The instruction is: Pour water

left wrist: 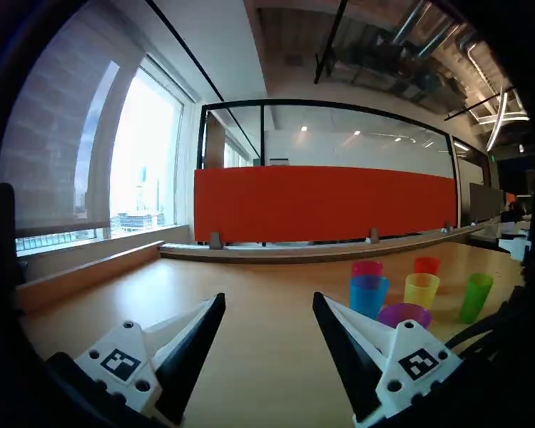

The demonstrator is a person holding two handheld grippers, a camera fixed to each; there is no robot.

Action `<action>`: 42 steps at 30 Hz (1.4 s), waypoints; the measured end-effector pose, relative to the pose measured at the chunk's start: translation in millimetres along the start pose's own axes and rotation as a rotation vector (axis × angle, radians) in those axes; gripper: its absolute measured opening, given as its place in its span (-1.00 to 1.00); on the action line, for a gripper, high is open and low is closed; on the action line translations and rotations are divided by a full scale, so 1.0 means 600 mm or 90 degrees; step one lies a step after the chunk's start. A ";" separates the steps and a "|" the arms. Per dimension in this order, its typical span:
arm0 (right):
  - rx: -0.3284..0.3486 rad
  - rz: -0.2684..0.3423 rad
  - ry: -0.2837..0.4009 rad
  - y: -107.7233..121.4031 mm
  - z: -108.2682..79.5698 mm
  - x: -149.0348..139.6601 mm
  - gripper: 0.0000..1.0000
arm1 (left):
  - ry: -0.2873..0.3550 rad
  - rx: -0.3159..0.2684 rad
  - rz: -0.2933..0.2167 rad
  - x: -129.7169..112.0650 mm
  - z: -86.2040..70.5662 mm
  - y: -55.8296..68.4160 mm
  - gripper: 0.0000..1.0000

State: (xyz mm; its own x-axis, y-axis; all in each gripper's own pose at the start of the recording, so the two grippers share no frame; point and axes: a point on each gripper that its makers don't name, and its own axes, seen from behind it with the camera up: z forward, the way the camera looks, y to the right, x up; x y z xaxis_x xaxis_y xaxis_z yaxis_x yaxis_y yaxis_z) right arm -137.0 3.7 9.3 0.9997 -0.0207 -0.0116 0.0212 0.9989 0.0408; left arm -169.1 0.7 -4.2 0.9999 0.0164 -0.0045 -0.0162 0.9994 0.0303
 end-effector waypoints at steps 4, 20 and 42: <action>0.000 0.000 0.000 0.000 0.000 0.001 1.00 | 0.000 0.000 0.000 0.000 0.000 0.000 0.81; 0.000 -0.001 0.000 -0.001 0.000 0.002 1.00 | -0.001 0.000 0.000 0.005 -0.001 -0.002 0.81; 0.000 -0.001 0.000 0.000 -0.001 0.002 1.00 | -0.001 0.000 0.000 0.006 -0.003 -0.002 0.81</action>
State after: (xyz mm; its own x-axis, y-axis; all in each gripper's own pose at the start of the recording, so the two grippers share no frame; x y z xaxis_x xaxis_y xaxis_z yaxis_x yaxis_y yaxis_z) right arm -135.8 3.9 8.6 0.9997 -0.0217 -0.0118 0.0222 0.9989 0.0405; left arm -165.6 -0.3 -6.0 0.9999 0.0158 -0.0022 -0.0157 0.9994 0.0298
